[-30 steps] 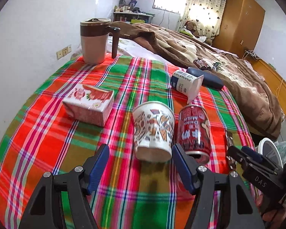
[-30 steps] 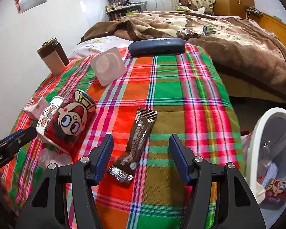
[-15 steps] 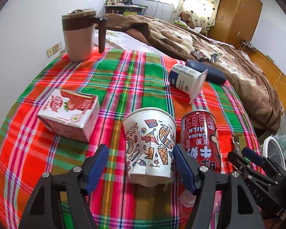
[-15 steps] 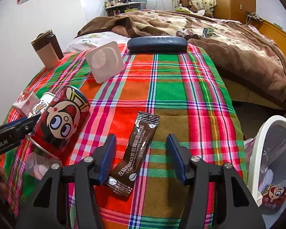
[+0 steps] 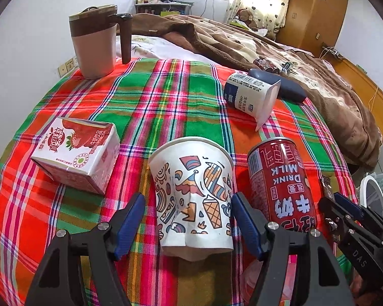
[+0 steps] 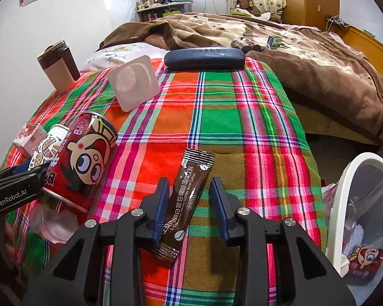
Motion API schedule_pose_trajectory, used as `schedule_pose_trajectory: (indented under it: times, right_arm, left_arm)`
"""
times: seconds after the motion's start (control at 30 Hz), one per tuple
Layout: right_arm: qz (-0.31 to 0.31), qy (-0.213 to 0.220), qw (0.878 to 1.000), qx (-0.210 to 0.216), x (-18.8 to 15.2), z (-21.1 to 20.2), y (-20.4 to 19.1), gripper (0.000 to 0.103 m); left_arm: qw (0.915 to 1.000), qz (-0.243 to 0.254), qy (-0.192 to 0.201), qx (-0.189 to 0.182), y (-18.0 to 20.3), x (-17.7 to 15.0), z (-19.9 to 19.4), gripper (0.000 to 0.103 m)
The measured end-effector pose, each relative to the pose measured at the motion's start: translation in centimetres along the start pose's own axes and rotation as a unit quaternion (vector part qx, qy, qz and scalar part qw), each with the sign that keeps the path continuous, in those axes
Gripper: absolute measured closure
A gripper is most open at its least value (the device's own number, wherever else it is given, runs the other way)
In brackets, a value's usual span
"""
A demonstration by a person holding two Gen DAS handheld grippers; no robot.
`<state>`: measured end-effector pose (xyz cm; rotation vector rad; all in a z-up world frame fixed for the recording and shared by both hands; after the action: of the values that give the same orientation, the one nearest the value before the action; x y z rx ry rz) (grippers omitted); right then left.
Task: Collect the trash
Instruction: 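Grasp the brown coffee sachet with the right tool while the left tool grasps the patterned paper cup, then carry the sachet and paper cup over the bin and open both tools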
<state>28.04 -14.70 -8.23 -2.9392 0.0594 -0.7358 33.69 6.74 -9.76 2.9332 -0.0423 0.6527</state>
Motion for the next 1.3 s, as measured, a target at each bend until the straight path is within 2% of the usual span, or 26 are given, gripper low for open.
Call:
schedule_pose_trajectory:
  times: [0.1,0.4,0.6,1.3]
  right_arm:
    - [0.005,0.001,1.000,0.003,0.0,0.0,0.2,0.077]
    - [0.011,0.005,1.000,0.012,0.0,0.0,0.3,0.081]
    - [0.013,0.023,1.000,0.015,-0.1,-0.7,0.4,0.081]
    - [0.005,0.043,0.999,0.026,-0.5,-2.9,0.4,0.082]
  left_arm:
    - [1.0000,-0.001,0.003,0.004,-0.2,0.0,-0.1,0.043]
    - [0.9999,0.006,0.007,0.012,0.0,-0.3,-0.3,0.050]
    - [0.9998,-0.003,0.017,0.012,-0.4,-0.6,-1.2,0.051]
    - [0.9984,-0.003,0.057,0.006,0.2,-2.1,-6.0,0.051]
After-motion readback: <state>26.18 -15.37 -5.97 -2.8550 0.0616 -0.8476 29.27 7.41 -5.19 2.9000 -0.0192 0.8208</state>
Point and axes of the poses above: each gripper's, at about its wrist camera, not at the fingertips, and z roughly the way its jaws point, y to its right, x to its top, the point moved 5 cm from there along z, roughly the way its jaws point, and after that the axes turned 10 degrees about -y, right-handed, at the moved point
